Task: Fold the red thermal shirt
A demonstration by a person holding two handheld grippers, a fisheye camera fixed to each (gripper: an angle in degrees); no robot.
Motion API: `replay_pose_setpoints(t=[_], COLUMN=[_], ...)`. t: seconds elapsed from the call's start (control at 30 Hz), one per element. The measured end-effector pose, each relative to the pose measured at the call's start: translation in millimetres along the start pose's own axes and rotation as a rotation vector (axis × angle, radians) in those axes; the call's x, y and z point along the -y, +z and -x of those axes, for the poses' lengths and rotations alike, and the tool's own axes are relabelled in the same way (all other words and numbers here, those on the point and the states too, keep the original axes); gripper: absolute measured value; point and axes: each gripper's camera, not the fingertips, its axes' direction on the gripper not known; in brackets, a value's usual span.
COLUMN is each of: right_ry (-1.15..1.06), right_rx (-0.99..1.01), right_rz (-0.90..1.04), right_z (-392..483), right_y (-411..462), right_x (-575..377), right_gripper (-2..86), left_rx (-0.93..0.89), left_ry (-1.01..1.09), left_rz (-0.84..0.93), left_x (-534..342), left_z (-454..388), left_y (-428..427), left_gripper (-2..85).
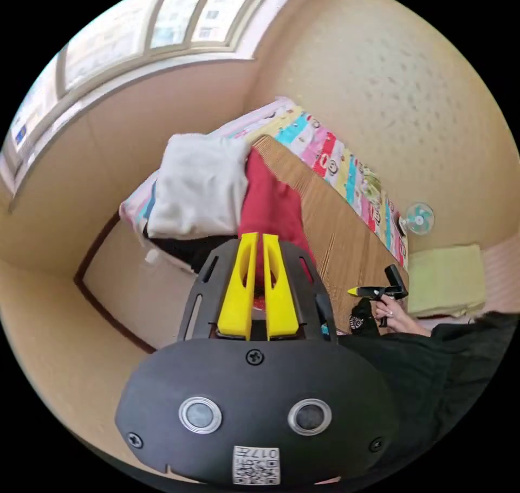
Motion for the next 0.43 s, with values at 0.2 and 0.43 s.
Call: replay_pose_setpoints(t=[0.2,0.43], right_ry=[0.319,0.678], right_rx=[-0.604,-0.409], right_rz=[-0.222,-0.434], right_z=[-116.0,-238.0], right_y=[-101.6,-148.4], right_x=[-114.1,-222.7], right_gripper=[5.6,9.2], left_rx=[0.200,-0.396], left_ry=[0.471,0.475], left_rz=[-0.378,-0.185], left_x=[4.6,-20.4], left_z=[-227.0,-367.4], left_y=[4.3,78.7], left_gripper=[-0.5,-0.5])
